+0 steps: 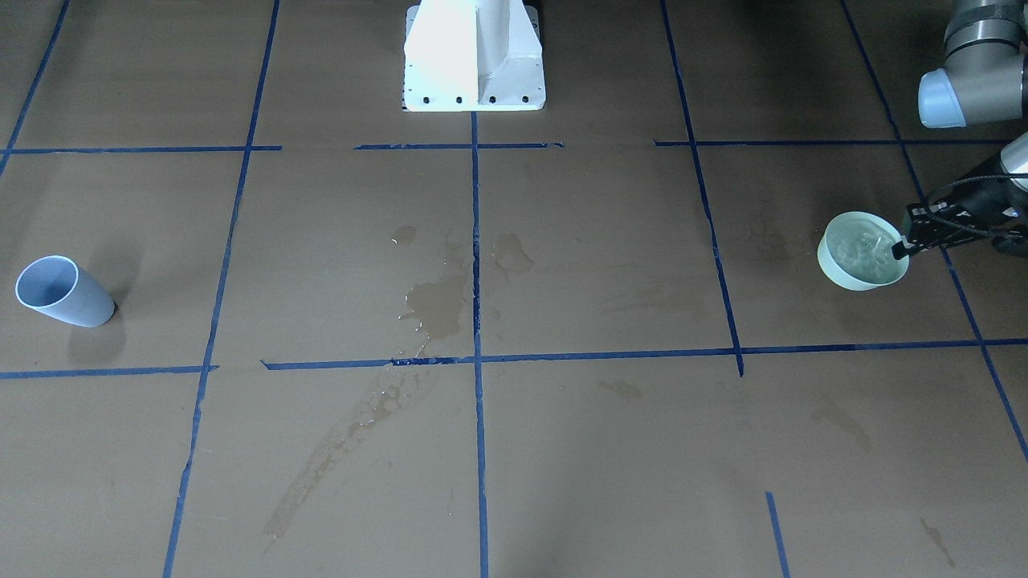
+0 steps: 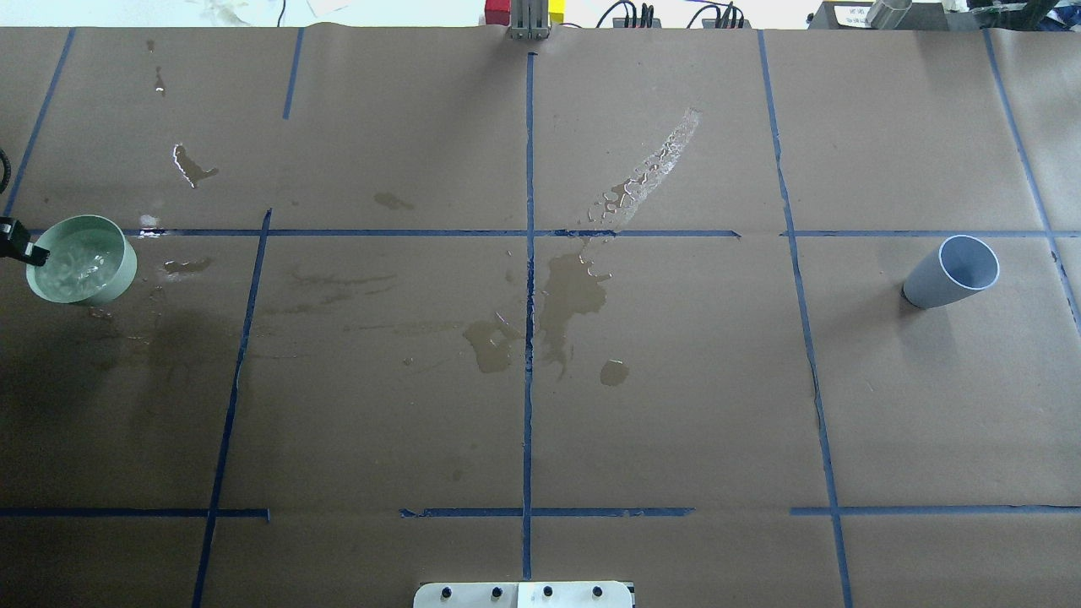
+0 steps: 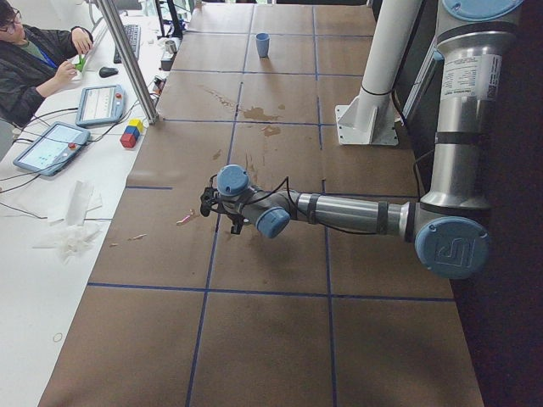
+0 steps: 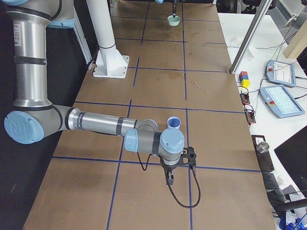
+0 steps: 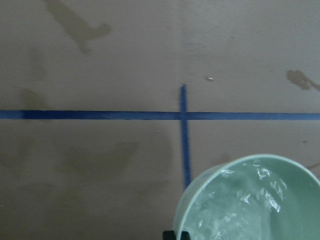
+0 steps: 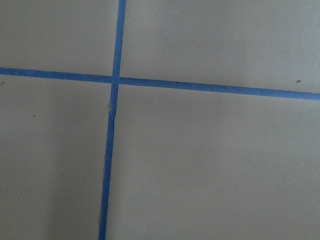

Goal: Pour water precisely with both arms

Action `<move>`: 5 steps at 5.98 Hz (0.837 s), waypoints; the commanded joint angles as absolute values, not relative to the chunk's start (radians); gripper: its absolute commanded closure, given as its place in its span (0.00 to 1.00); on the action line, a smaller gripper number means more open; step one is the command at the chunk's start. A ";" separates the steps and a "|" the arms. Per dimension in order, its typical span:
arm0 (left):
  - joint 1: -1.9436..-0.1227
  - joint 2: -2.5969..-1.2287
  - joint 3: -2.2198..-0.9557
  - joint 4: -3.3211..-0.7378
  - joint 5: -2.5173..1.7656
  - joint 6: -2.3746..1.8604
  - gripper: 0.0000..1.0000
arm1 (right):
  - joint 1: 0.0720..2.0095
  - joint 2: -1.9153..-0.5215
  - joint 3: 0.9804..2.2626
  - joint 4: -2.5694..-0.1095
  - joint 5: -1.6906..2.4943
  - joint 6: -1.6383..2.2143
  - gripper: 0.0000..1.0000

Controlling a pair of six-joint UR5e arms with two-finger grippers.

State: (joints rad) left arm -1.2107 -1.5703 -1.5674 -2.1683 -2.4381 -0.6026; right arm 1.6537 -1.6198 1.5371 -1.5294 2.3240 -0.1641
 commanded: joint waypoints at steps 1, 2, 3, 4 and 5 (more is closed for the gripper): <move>-1.210 -1.580 -1.446 -2.285 -2.438 -0.633 1.00 | 1.654 -1.620 1.537 -1.529 2.324 -0.164 0.00; -1.210 -1.583 -1.425 -2.298 -2.437 -0.634 1.00 | 1.654 -1.620 1.537 -1.529 2.324 -0.164 0.00; -1.210 -1.583 -1.422 -2.298 -2.437 -0.638 1.00 | 1.654 -1.620 1.537 -1.529 2.324 -0.164 0.00; -1.209 -1.585 -1.428 -2.298 -2.437 -0.675 1.00 | 1.654 -1.620 1.537 -1.529 2.324 -0.164 0.00; -1.195 -1.588 -1.427 -2.299 -2.437 -0.675 1.00 | 1.654 -1.620 1.537 -1.529 2.324 -0.164 0.00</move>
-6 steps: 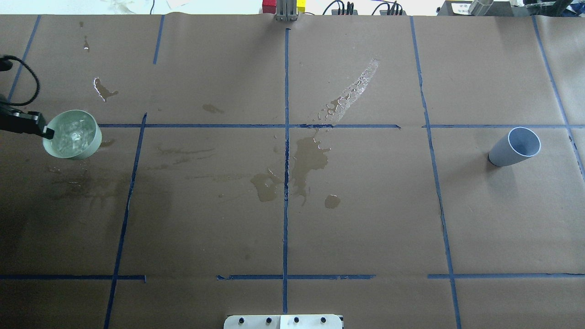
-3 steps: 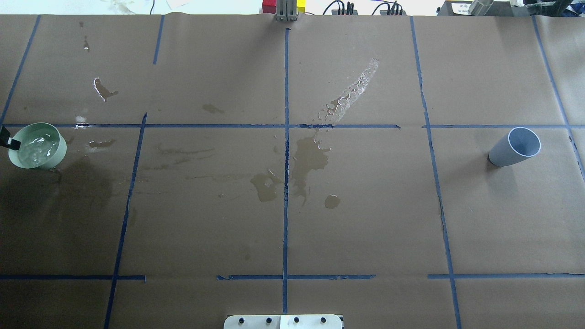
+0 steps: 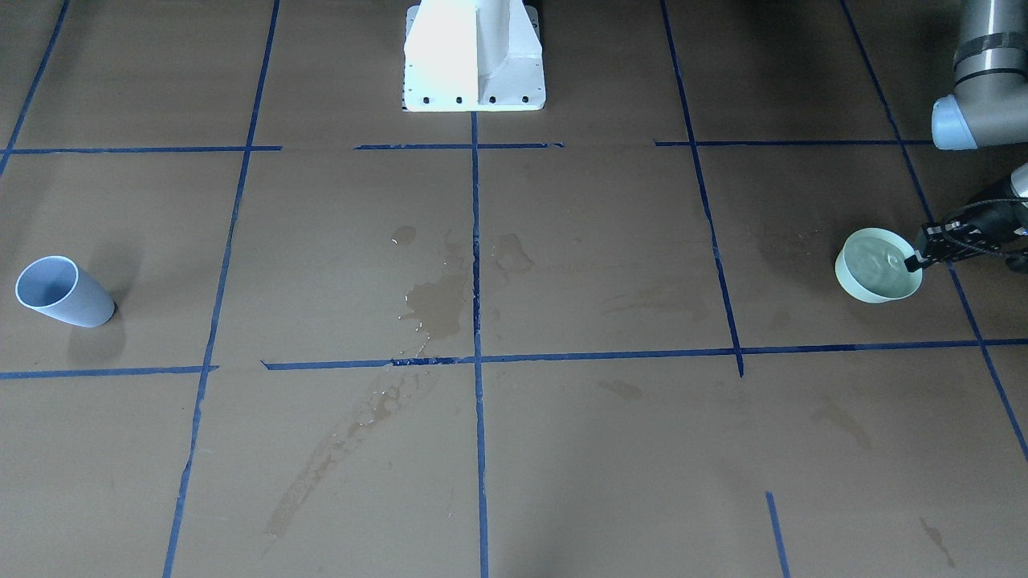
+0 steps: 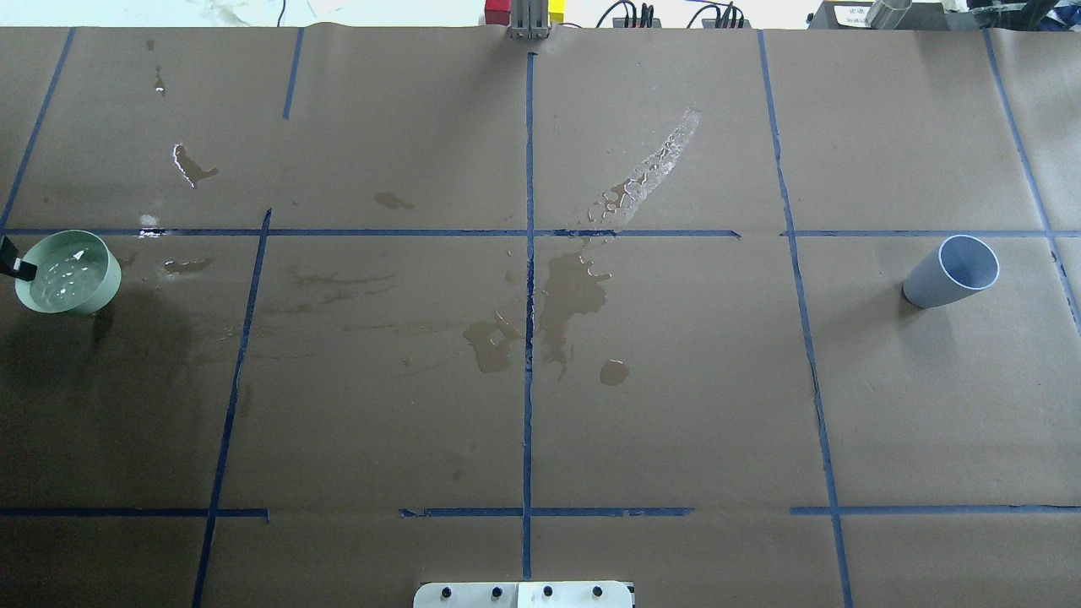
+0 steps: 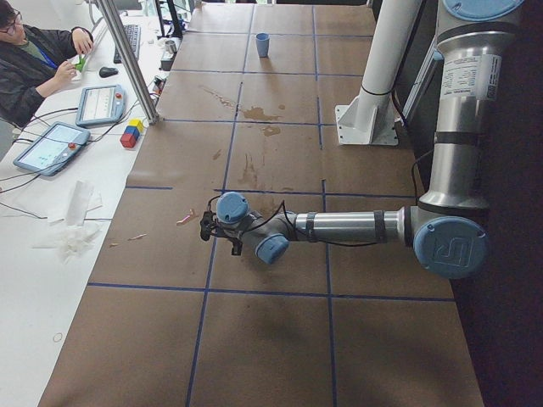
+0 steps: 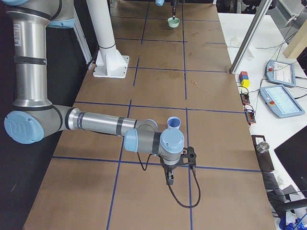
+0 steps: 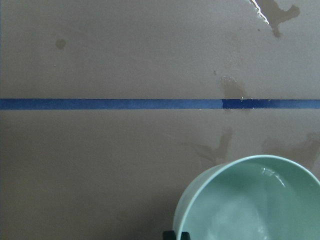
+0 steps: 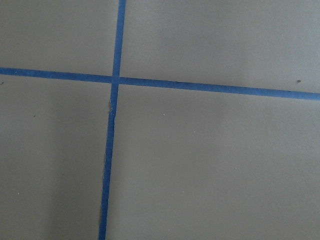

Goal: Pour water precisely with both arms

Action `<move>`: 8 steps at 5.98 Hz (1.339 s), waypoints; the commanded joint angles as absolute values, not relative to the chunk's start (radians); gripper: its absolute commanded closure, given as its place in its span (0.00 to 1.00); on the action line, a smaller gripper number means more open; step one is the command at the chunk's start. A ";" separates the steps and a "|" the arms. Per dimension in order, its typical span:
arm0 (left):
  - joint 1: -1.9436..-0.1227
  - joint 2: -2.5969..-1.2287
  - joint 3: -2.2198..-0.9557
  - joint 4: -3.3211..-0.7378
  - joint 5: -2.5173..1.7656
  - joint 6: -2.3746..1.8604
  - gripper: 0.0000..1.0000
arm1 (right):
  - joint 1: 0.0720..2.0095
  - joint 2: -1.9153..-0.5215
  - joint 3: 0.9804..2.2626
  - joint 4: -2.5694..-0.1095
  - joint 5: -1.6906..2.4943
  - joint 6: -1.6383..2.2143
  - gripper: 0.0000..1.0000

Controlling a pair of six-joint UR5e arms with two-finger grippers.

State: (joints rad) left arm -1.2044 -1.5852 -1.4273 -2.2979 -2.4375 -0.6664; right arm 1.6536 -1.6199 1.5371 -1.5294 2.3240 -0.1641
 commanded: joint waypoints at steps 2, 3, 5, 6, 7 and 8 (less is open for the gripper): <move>-1.158 -1.588 -1.427 -2.313 -2.437 -0.678 1.00 | 1.654 -1.620 1.536 -1.529 2.322 -0.166 0.00; -1.135 -1.588 -1.427 -2.319 -2.436 -0.678 1.00 | 1.654 -1.620 1.536 -1.529 2.322 -0.166 0.00; -1.115 -1.588 -1.424 -2.318 -2.433 -0.677 0.97 | 1.654 -1.621 1.536 -1.529 2.322 -0.166 0.00; -1.108 -1.588 -1.422 -2.319 -2.433 -0.676 0.92 | 1.654 -1.621 1.536 -1.529 2.322 -0.166 0.00; -1.106 -1.588 -1.413 -2.319 -2.433 -0.675 0.88 | 1.654 -1.621 1.536 -1.529 2.322 -0.166 0.00; -1.101 -1.588 -1.411 -2.319 -2.431 -0.675 0.81 | 1.654 -1.621 1.536 -1.529 2.322 -0.166 0.00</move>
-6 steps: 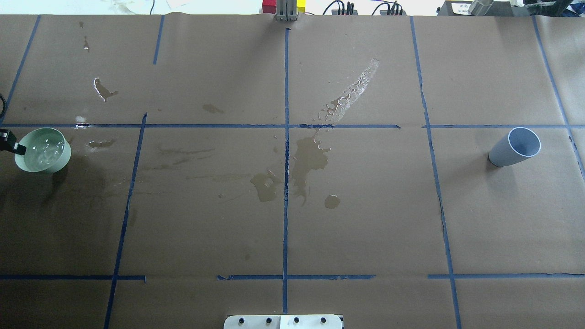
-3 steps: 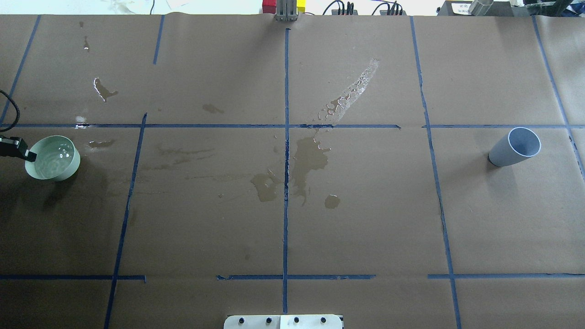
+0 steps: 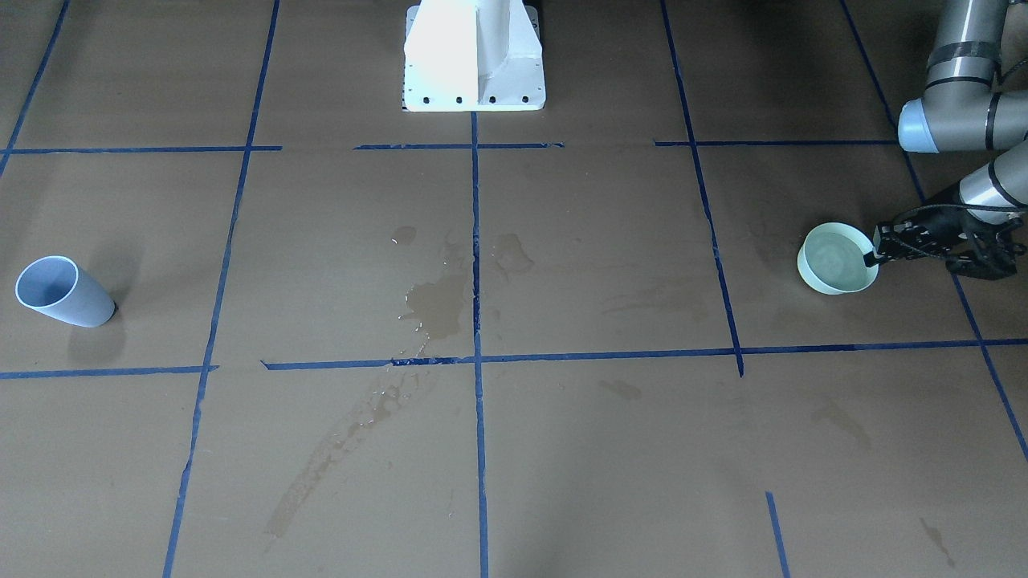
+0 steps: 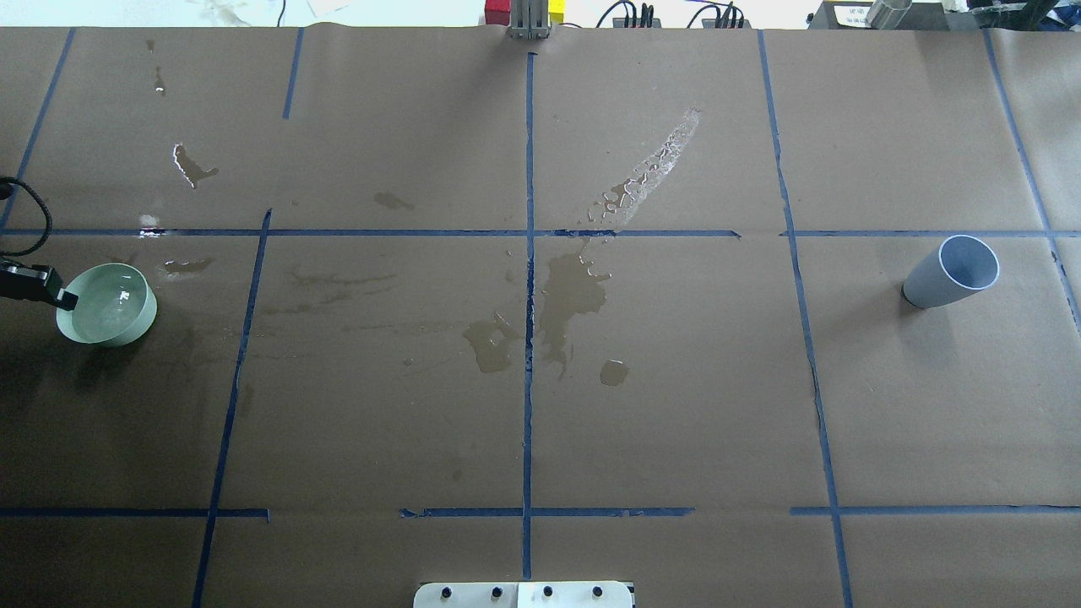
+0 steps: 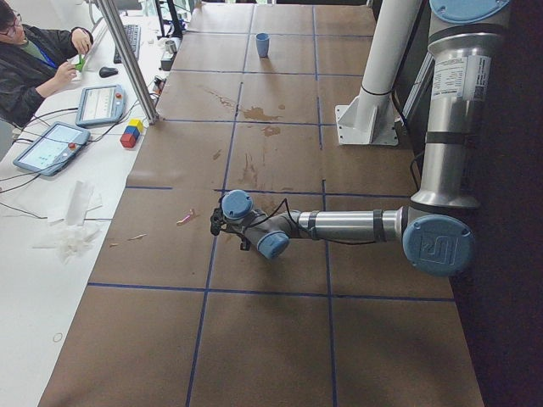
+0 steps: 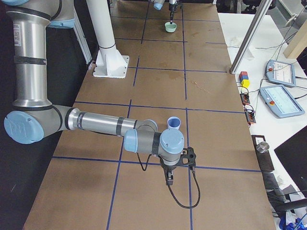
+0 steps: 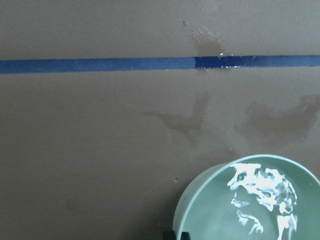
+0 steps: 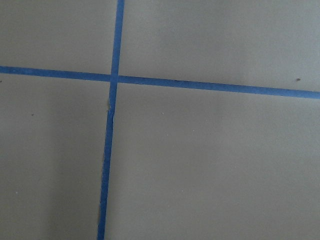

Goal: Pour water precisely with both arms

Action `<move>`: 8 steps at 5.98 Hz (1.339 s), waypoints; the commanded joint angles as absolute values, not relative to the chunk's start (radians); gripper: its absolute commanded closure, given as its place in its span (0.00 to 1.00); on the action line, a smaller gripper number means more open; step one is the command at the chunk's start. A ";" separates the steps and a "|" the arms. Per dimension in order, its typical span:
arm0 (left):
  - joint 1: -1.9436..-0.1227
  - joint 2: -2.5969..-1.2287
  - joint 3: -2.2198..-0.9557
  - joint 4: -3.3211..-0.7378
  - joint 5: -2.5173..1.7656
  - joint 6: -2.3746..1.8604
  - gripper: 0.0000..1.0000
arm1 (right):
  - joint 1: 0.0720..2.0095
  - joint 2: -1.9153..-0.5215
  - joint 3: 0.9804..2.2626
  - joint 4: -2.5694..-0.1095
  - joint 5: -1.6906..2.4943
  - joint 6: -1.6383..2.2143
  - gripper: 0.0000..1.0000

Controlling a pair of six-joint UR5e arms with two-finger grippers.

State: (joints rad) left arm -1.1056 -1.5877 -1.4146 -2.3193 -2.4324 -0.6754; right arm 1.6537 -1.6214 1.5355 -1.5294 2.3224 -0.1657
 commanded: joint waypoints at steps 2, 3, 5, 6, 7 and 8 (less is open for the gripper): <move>-1.101 -1.589 -1.416 -2.319 -2.433 -0.678 0.49 | 1.654 -1.621 1.537 -1.529 2.322 -0.166 0.00; -1.101 -1.591 -1.425 -2.318 -2.431 -0.681 0.17 | 1.654 -1.621 1.540 -1.528 2.322 -0.166 0.00; -1.135 -1.583 -1.483 -2.310 -2.360 -0.657 0.00 | 1.654 -1.621 1.542 -1.528 2.322 -0.167 0.00; -1.140 -1.580 -1.480 -2.301 -2.352 -0.591 0.00 | 1.654 -1.620 1.542 -1.528 2.322 -0.169 0.00; -1.211 -1.580 -1.486 -2.205 -2.350 -0.434 0.00 | 1.654 -1.620 1.542 -1.528 2.322 -0.170 0.00; -1.300 -1.583 -1.500 -2.063 -2.350 -0.238 0.00 | 1.654 -1.620 1.542 -1.528 2.322 -0.170 0.00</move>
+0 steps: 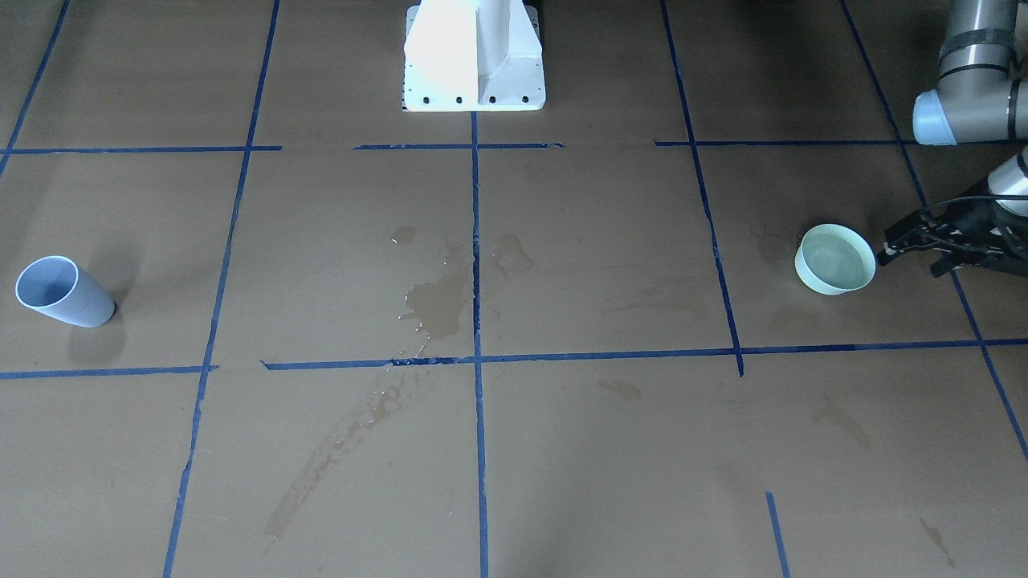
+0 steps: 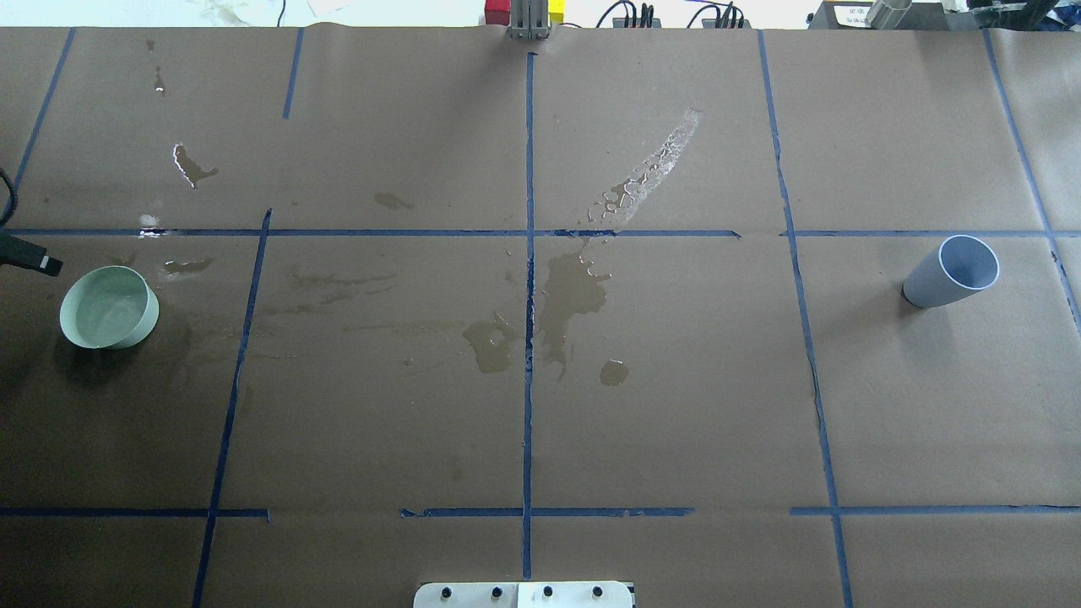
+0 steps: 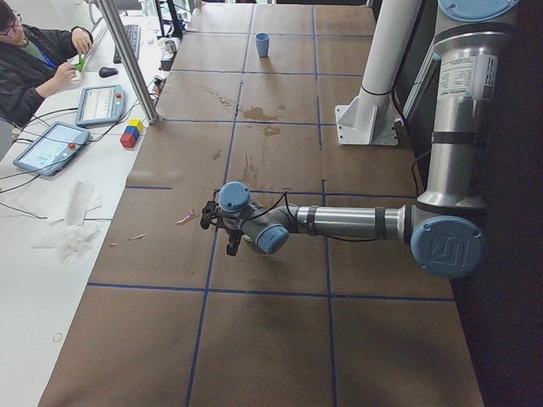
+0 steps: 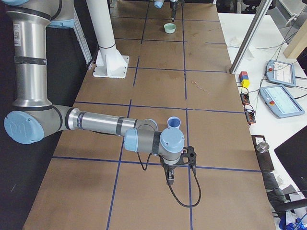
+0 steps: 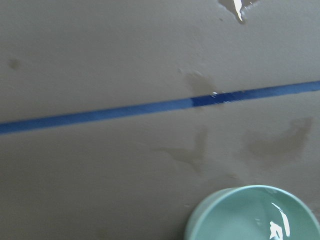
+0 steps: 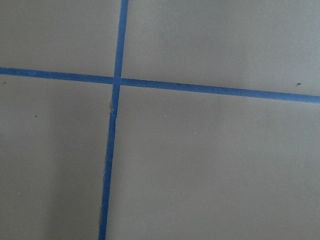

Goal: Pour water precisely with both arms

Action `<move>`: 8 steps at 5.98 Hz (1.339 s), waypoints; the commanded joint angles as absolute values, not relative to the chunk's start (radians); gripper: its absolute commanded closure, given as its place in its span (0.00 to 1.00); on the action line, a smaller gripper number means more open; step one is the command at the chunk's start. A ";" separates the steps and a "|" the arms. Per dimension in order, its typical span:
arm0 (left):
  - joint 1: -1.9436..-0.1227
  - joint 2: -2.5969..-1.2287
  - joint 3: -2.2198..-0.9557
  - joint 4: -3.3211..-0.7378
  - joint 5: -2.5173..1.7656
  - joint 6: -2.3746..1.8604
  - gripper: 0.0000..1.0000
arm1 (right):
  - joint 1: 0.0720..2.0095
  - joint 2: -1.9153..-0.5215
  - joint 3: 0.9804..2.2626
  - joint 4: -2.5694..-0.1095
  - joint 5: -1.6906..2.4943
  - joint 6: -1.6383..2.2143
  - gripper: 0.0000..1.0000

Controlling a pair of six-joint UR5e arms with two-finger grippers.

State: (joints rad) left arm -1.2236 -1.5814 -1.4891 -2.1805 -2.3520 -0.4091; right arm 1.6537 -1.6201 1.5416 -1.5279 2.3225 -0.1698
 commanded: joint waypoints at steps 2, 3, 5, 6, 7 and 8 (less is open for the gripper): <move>-1.455 -1.583 -1.615 -1.735 -2.350 -0.045 0.00 | 1.654 -1.620 1.542 -1.528 2.322 -0.170 0.00; -1.520 -1.585 -1.643 -1.586 -2.353 0.082 0.00 | 1.654 -1.620 1.542 -1.528 2.322 -0.170 0.00; -1.534 -1.521 -1.681 -1.482 -2.353 0.109 0.00 | 1.652 -1.620 1.542 -1.528 2.322 -0.169 0.00; -1.534 -1.502 -1.680 -1.485 -2.358 0.101 0.00 | 1.648 -1.618 1.542 -1.528 2.322 -0.175 0.00; -1.534 -1.496 -1.668 -1.486 -2.350 0.109 0.00 | 1.644 -1.620 1.542 -1.528 2.324 -0.175 0.00; -1.534 -1.485 -1.670 -1.486 -2.361 0.101 0.00 | 1.643 -1.620 1.542 -1.526 2.324 -0.172 0.00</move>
